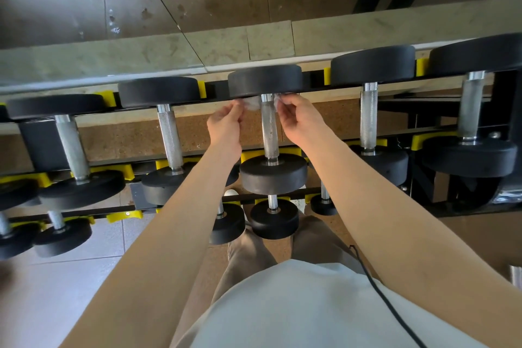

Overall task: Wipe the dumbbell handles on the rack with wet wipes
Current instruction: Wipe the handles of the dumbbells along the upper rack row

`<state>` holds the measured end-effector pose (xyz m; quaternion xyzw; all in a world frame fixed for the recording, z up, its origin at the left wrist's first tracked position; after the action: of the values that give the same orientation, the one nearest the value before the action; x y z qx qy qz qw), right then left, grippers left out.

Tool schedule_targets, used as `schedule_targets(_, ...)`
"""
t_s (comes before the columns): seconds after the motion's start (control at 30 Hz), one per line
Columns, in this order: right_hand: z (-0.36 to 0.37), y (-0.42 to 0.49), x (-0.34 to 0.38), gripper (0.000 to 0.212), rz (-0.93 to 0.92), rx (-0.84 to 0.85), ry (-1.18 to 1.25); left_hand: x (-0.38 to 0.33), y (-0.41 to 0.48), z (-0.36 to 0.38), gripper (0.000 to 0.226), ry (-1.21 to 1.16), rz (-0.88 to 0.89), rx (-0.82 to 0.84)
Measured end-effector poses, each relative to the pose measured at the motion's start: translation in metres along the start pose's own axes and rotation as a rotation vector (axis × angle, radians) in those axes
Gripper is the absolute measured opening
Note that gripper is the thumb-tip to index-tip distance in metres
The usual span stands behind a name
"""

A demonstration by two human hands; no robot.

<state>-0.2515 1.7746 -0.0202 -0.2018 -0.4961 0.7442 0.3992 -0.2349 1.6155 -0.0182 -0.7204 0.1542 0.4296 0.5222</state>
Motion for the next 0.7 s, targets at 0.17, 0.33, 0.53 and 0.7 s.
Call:
schedule_targets(0.17,-0.013,-0.007,0.016,0.018,-0.049,0.066,0.051,-0.001,-0.014,0.022,0.012,0.071,0.014,0.080)
schedule_targets(0.33,-0.025,-0.011,0.019,0.014,-0.063,0.087,-0.038,-0.005,-0.017,0.021,0.007,0.136,-0.001,0.081)
schedule_targets(0.53,-0.012,-0.004,0.002,0.025,-0.046,0.041,-0.267,0.012,-0.023,-0.003,0.008,0.119,0.031,0.061)
schedule_targets(0.7,-0.033,-0.010,0.029,0.014,-0.127,-0.011,-0.270,0.013,-0.028,0.013,0.005,0.251,0.009,0.133)
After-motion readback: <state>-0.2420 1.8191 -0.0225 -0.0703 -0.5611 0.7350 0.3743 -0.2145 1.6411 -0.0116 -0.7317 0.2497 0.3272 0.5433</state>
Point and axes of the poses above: each hand's wrist, its own y-axis towards the middle knuckle, its own z-axis out of the palm, x = y × z, the point moved 4 cm from there along y, towards the middle knuckle, and after that the axes turned 9 degrees about z, right-handed, at the moved point
